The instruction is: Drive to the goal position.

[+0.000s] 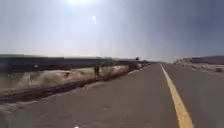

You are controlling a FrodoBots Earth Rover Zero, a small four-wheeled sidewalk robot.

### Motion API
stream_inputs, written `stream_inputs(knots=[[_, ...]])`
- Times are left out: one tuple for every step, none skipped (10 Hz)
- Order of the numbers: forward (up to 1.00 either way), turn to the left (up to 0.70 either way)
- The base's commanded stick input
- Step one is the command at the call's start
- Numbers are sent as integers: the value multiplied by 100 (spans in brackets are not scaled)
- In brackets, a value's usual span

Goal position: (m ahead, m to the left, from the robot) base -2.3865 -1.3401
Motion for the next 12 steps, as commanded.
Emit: stream_inputs(knots=[[50, -22], [50, 0], [50, 0], [50, 0], [50, 0], [50, 0], [50, 0], [50, 0], [50, 0], [50, 0], [50, 0], [50, 0]])
